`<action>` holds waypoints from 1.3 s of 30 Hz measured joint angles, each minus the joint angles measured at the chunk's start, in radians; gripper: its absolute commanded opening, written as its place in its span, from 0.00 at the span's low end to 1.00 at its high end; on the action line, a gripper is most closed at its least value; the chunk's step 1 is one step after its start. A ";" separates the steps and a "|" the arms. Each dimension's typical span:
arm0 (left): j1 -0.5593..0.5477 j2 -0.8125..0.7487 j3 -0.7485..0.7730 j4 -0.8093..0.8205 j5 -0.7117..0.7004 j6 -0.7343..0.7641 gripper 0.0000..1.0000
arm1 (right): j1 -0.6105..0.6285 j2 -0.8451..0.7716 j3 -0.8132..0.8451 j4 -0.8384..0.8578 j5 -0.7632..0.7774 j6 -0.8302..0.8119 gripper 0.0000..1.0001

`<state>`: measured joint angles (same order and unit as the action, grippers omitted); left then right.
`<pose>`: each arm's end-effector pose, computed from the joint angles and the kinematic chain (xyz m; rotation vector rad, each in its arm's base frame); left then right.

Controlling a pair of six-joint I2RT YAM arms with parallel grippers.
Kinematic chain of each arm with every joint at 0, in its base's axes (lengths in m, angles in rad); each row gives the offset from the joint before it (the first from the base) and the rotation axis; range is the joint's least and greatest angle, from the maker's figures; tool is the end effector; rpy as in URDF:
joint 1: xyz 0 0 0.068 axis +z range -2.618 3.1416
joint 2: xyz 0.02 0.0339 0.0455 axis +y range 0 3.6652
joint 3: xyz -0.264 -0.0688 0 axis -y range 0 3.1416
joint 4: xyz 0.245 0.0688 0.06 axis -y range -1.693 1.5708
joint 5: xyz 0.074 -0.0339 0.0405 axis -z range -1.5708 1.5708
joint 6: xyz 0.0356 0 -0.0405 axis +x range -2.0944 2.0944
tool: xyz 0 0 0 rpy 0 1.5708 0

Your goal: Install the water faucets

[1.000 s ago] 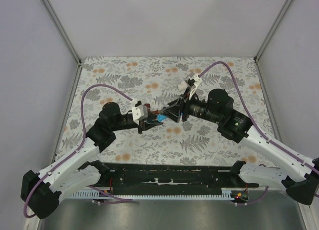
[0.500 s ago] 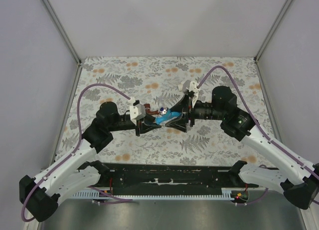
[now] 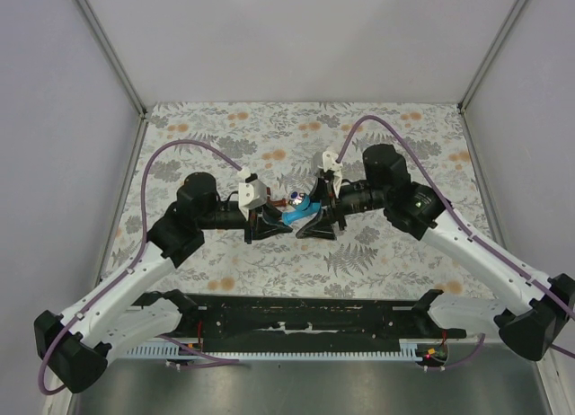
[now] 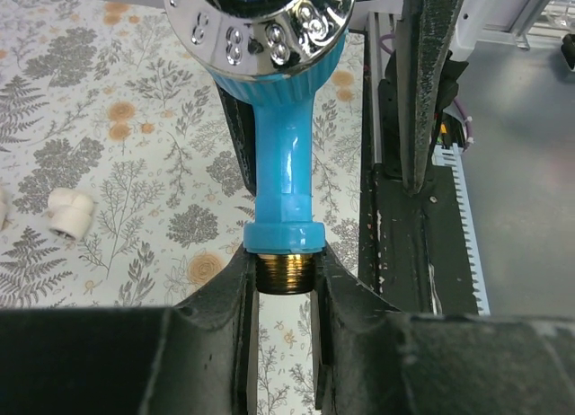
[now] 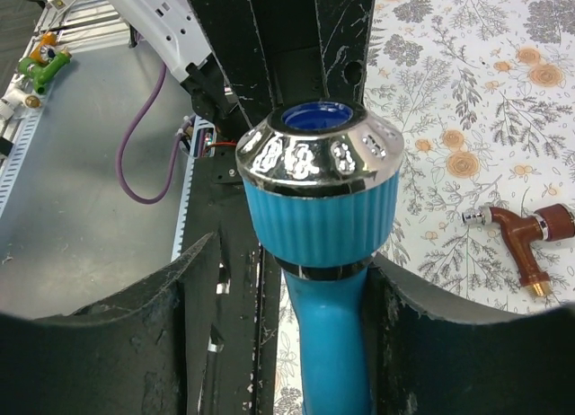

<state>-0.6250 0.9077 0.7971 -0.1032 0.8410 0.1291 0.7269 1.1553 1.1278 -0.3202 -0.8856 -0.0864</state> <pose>0.1492 -0.1404 0.3334 1.2209 1.3835 -1.0959 0.1690 0.1872 0.3754 -1.3229 1.4852 1.2661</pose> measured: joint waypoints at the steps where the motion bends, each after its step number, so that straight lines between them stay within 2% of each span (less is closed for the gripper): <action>1: 0.000 0.003 0.003 -0.006 0.001 0.000 0.02 | 0.000 0.003 0.002 -0.003 -0.001 -0.003 0.61; 14: -0.003 0.022 0.027 -0.057 0.016 0.000 0.02 | -0.006 0.044 0.018 -0.011 -0.019 -0.008 0.44; 18: -0.005 0.022 0.027 -0.065 0.025 -0.001 0.02 | -0.011 0.053 0.018 -0.006 -0.025 0.008 0.28; 22: -0.005 0.021 0.027 -0.062 0.030 -0.027 0.02 | -0.015 0.057 0.018 0.008 -0.034 0.026 0.00; 23: -0.005 0.019 0.027 -0.059 0.028 -0.034 0.02 | -0.016 0.057 0.018 0.012 -0.034 0.031 0.00; 24: -0.005 0.018 0.027 -0.055 0.024 -0.043 0.10 | -0.016 0.057 0.018 0.014 -0.033 0.034 0.00; 25: -0.005 0.015 0.026 -0.051 0.019 -0.057 0.26 | -0.018 0.056 0.018 0.017 -0.032 0.038 0.00; 29: -0.016 -0.016 0.012 -0.020 -0.084 -0.111 0.78 | -0.026 0.039 0.008 0.035 0.002 0.058 0.00; 31: -0.016 -0.038 0.011 -0.011 -0.185 -0.143 0.97 | -0.044 0.014 -0.012 0.034 0.040 0.080 0.00; 32: -0.013 -0.049 0.011 -0.013 -0.237 -0.157 1.00 | -0.059 -0.001 -0.024 0.032 0.063 0.092 0.00; 36: -0.011 -0.070 0.030 -0.063 -0.409 -0.187 1.00 | -0.138 -0.070 -0.058 -0.001 0.177 0.130 0.00; 39: -0.011 -0.035 0.078 -0.108 -0.488 -0.190 1.00 | -0.182 -0.129 -0.071 -0.043 0.311 0.154 0.00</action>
<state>-0.6365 0.8726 0.8753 -0.2115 0.3534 -0.0612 0.5449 1.0267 1.0573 -0.3637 -0.5751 0.0673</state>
